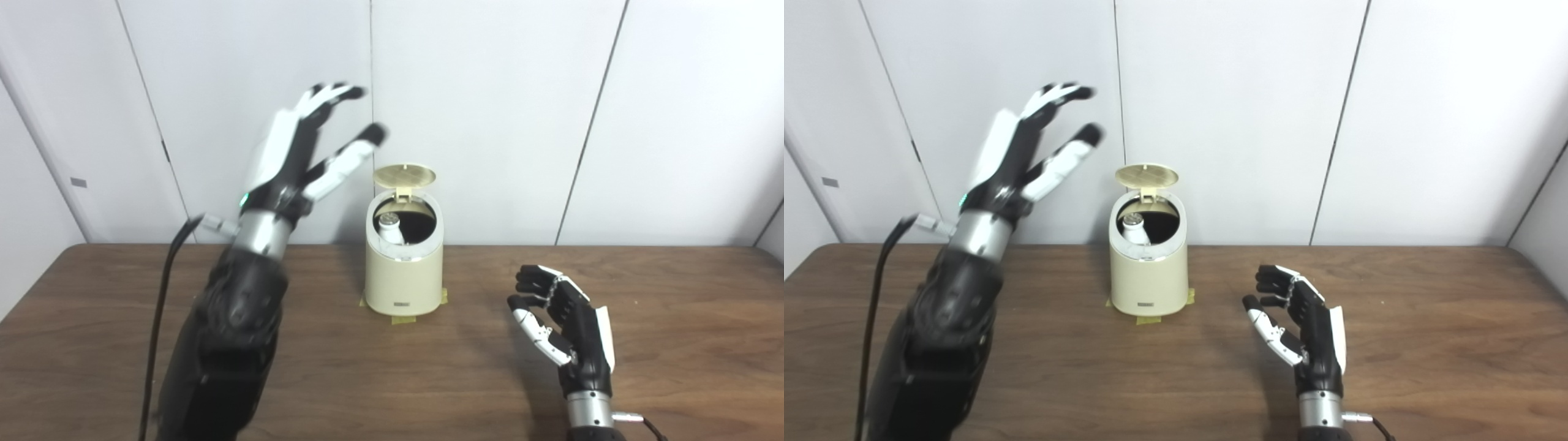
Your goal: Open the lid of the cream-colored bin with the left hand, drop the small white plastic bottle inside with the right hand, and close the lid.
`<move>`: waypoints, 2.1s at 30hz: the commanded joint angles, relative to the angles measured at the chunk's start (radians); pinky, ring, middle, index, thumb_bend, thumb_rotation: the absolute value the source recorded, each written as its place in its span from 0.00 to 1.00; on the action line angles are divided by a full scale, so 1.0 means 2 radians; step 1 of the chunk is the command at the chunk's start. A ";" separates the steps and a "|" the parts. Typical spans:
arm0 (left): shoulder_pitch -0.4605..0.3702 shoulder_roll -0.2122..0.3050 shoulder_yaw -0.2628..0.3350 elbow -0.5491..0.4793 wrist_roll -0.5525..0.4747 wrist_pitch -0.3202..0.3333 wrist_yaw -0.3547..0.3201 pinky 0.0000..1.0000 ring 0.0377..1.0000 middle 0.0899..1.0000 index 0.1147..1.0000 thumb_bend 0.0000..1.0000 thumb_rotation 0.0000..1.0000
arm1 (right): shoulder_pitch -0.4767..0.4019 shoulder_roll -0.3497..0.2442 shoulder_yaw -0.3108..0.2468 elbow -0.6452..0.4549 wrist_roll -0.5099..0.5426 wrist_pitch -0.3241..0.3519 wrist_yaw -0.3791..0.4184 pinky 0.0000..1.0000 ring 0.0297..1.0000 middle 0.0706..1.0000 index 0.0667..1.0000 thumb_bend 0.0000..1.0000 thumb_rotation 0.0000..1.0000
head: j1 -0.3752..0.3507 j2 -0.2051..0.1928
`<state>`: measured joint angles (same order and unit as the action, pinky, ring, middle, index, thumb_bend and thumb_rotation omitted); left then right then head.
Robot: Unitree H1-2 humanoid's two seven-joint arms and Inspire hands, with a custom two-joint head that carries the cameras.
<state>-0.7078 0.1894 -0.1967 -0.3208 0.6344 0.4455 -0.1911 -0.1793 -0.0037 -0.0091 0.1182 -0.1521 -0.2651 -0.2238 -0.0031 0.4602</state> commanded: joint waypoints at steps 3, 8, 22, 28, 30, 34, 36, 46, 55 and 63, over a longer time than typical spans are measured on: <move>-0.058 -0.005 -0.027 0.016 0.062 0.012 -0.051 1.00 1.00 0.93 0.87 0.86 1.00 | -0.011 0.002 0.006 -0.004 -0.013 -0.026 0.002 0.56 0.63 0.63 0.63 0.26 0.25 | -0.001 0.000; -0.093 -0.008 -0.065 0.054 0.150 0.012 -0.100 1.00 1.00 0.90 0.86 0.88 1.00 | -0.010 0.006 0.007 -0.005 -0.005 -0.022 0.005 0.57 0.64 0.64 0.63 0.26 0.21 | 0.000 -0.004; -0.114 -0.014 -0.085 0.147 0.220 0.011 -0.164 1.00 1.00 0.91 0.86 0.90 1.00 | -0.012 0.009 0.012 -0.006 -0.018 -0.017 0.003 0.58 0.64 0.64 0.62 0.24 0.19 | -0.004 -0.004; -0.115 -0.013 -0.088 0.173 0.237 0.012 -0.167 1.00 1.00 0.90 0.85 0.90 1.00 | -0.013 0.009 0.011 0.000 -0.008 -0.022 0.009 0.59 0.65 0.64 0.62 0.25 0.18 | -0.004 -0.005; -0.117 -0.013 -0.088 0.181 0.244 0.011 -0.173 1.00 1.00 0.90 0.86 0.91 1.00 | -0.013 0.010 0.011 0.001 -0.008 -0.024 0.009 0.59 0.65 0.64 0.61 0.26 0.17 | -0.004 -0.005; -0.118 -0.014 -0.087 0.187 0.249 0.011 -0.177 1.00 1.00 0.90 0.87 0.91 1.00 | -0.014 0.010 0.011 0.004 -0.010 -0.027 0.008 0.58 0.65 0.64 0.61 0.25 0.17 | -0.004 -0.005; -0.117 -0.015 -0.087 0.188 0.248 0.011 -0.175 1.00 1.00 0.90 0.87 0.91 1.00 | -0.015 0.011 0.011 0.005 -0.010 -0.028 0.007 0.58 0.65 0.64 0.61 0.26 0.17 | -0.005 -0.005; -0.104 -0.008 -0.098 0.183 0.255 0.002 -0.162 1.00 1.00 0.90 0.86 0.92 1.00 | -0.019 0.014 0.009 0.011 -0.009 -0.030 0.004 0.58 0.64 0.64 0.61 0.26 0.21 | -0.007 -0.004; -0.097 0.011 -0.129 0.184 0.287 -0.013 -0.158 1.00 1.00 0.92 0.88 0.95 1.00 | -0.020 0.018 0.008 0.011 -0.010 -0.027 0.001 0.58 0.65 0.64 0.61 0.27 0.23 | -0.006 -0.003; -0.077 0.018 -0.167 0.181 0.376 -0.026 -0.142 1.00 1.00 0.91 0.88 0.93 1.00 | -0.023 0.017 0.009 0.017 -0.011 -0.033 0.002 0.57 0.64 0.63 0.61 0.28 0.25 | -0.008 -0.004</move>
<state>-0.8297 0.2207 -0.5309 0.0612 1.3503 0.4010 -0.5056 -0.2032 0.0198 0.0050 0.1568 -0.1704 -0.2866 -0.2194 -0.0184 0.4510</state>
